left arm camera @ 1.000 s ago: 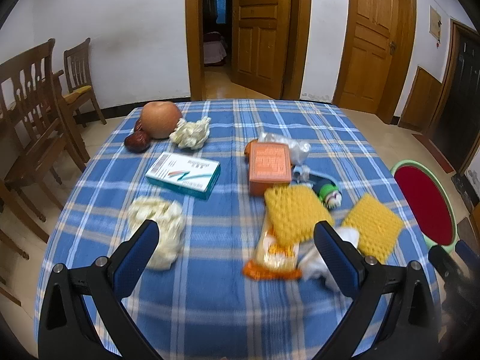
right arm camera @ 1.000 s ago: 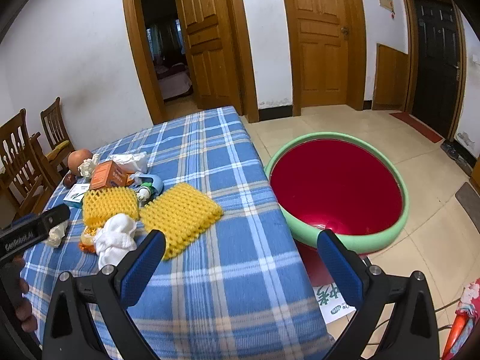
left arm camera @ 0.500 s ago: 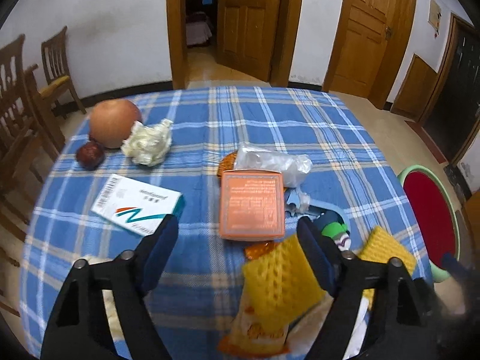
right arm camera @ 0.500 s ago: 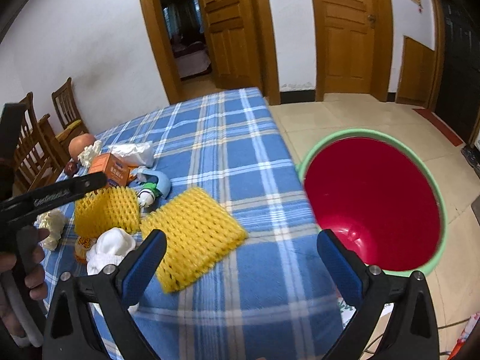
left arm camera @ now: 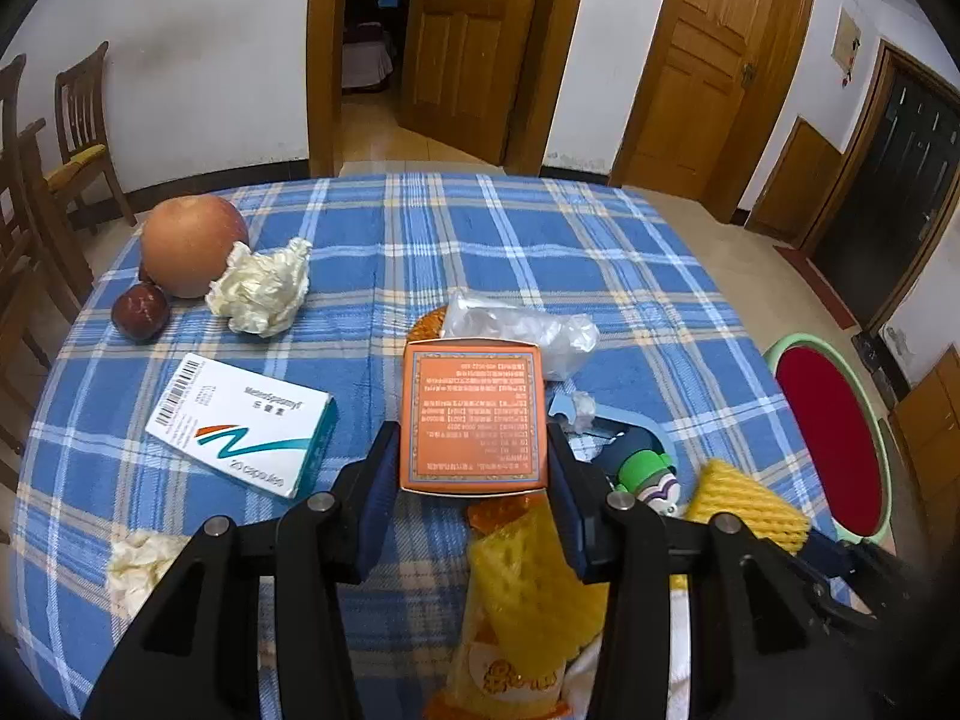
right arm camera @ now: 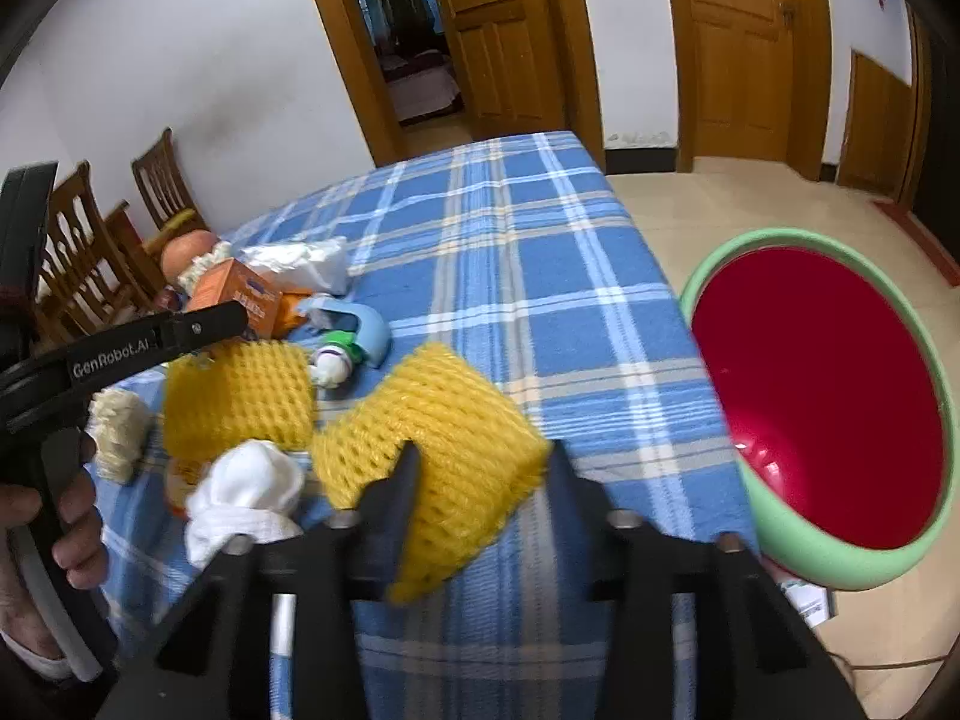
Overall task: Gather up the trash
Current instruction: 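Grasp the yellow foam net with the right gripper while the left grasps the orange box, then carry both items over the red bin and open both grippers to drop them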
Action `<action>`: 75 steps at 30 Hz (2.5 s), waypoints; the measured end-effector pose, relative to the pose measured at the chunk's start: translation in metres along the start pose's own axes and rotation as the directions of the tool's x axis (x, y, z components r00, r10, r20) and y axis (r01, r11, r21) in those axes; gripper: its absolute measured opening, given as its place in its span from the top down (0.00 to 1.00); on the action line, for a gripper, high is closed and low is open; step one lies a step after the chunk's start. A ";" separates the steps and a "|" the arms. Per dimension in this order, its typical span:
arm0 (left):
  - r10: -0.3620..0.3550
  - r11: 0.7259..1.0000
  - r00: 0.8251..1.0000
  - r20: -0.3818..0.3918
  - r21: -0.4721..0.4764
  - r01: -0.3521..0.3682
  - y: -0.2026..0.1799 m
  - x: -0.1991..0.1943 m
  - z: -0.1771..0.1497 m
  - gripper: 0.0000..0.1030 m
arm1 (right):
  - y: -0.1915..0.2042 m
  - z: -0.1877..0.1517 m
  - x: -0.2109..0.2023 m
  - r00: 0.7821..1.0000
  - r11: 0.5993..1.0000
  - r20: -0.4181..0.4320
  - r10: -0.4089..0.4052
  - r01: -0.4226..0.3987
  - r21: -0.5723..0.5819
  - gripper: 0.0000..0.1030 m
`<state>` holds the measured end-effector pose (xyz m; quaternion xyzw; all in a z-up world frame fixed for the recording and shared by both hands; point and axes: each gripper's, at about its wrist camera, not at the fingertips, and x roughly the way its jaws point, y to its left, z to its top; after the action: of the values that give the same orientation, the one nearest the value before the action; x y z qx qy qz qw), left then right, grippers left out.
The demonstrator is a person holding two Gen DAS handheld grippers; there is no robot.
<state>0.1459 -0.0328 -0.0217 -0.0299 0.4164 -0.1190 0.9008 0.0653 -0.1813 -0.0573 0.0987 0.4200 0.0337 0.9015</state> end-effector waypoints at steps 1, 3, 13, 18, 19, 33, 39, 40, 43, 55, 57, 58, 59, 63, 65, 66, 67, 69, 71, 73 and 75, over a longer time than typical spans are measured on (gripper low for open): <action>-0.002 1.000 1.000 0.009 -0.001 0.002 0.001 -0.004 0.000 0.55 | 0.000 0.000 -0.001 1.000 1.000 0.003 0.003 -0.003 0.008 0.76; -0.002 1.000 1.000 0.026 0.000 0.002 0.001 -0.012 0.000 0.55 | -0.001 -0.001 -0.005 1.000 1.000 0.015 0.010 -0.010 0.013 0.85; -0.049 0.999 0.995 0.088 0.022 0.047 -0.013 -0.053 0.001 0.55 | 0.000 0.004 -0.045 0.993 1.000 0.120 0.007 -0.009 0.008 0.88; -0.080 0.996 0.991 0.106 0.048 0.075 -0.028 -0.066 0.000 0.55 | -0.010 0.010 -0.068 0.984 0.999 0.179 -0.024 0.019 0.029 0.88; -0.089 0.995 0.990 0.107 0.053 0.083 -0.032 -0.068 0.000 0.55 | -0.013 0.011 -0.071 0.982 0.999 0.187 -0.033 0.027 0.034 0.88; -0.193 0.971 0.980 0.051 0.153 0.183 -0.109 -0.055 0.003 0.55 | -0.083 0.014 -0.106 0.947 0.973 0.250 -0.204 0.168 0.157 0.87; -0.230 0.952 0.973 0.020 0.212 0.221 -0.150 -0.042 0.002 0.55 | -0.120 0.010 -0.106 0.935 0.952 0.236 -0.266 0.217 0.215 0.87; -0.236 0.948 0.972 0.013 0.223 0.228 -0.158 -0.039 0.001 0.55 | -0.126 0.009 -0.105 0.933 0.948 0.231 -0.277 0.226 0.222 0.87; -0.253 0.936 0.967 -0.010 0.250 0.247 -0.179 -0.028 -0.001 0.55 | -0.142 0.006 -0.102 0.929 0.938 0.214 -0.302 0.248 0.244 0.87; -0.270 0.902 0.957 -0.103 0.320 0.289 -0.236 0.013 -0.012 0.55 | -0.196 -0.006 -0.081 0.929 0.901 0.140 -0.342 0.282 0.331 0.78; -0.268 0.899 0.956 -0.116 0.326 0.292 -0.242 0.020 -0.014 0.55 | -0.200 -0.008 -0.080 0.929 0.898 0.138 -0.343 0.281 0.337 0.70; -0.267 0.898 0.956 -0.120 0.328 0.293 -0.244 0.022 -0.014 0.55 | -0.202 -0.010 -0.081 0.928 0.896 0.140 -0.344 0.281 0.343 0.68; -0.267 0.898 0.956 -0.124 0.329 0.293 -0.246 0.023 -0.015 0.55 | -0.204 -0.011 -0.081 0.928 0.895 0.141 -0.345 0.280 0.348 0.67; -0.265 0.895 0.954 -0.141 0.332 0.298 -0.254 0.032 -0.017 0.55 | -0.211 -0.012 -0.085 0.924 0.888 0.147 -0.353 0.281 0.363 0.63; -0.270 0.892 0.951 -0.149 0.333 0.305 -0.257 0.032 -0.019 0.55 | -0.214 -0.012 -0.086 0.923 0.885 0.150 -0.353 0.278 0.372 0.62; -0.272 0.891 0.950 -0.153 0.333 0.308 -0.259 0.032 -0.020 0.55 | -0.214 -0.012 -0.086 0.923 0.884 0.150 -0.355 0.279 0.375 0.62; -0.273 0.890 0.949 -0.155 0.333 0.310 -0.260 0.034 -0.020 0.55 | -0.214 -0.012 -0.087 0.922 0.883 0.152 -0.356 0.279 0.378 0.62; -0.279 0.888 0.947 -0.159 0.332 0.317 -0.263 0.034 -0.021 0.52 | -0.215 -0.014 -0.089 0.921 0.880 0.154 -0.358 0.278 0.386 0.61; -0.283 0.888 0.946 -0.158 0.329 0.320 -0.264 0.034 -0.021 0.43 | -0.217 -0.014 -0.090 0.920 0.877 0.155 -0.359 0.276 0.393 0.59; -0.281 0.889 0.948 -0.148 0.331 0.316 -0.264 0.033 -0.021 0.42 | -0.218 -0.014 -0.091 0.921 0.876 0.157 -0.358 0.273 0.398 0.58; -0.280 0.890 0.949 -0.145 0.332 0.313 -0.263 0.031 -0.021 0.42 | -0.218 -0.015 -0.093 0.921 0.876 0.158 -0.357 0.271 0.399 0.58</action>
<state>0.0998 -0.2940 -0.0181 0.0736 0.4204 -0.3288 0.8425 -0.0108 -0.4052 -0.0419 0.1999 0.3236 -0.2053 0.9018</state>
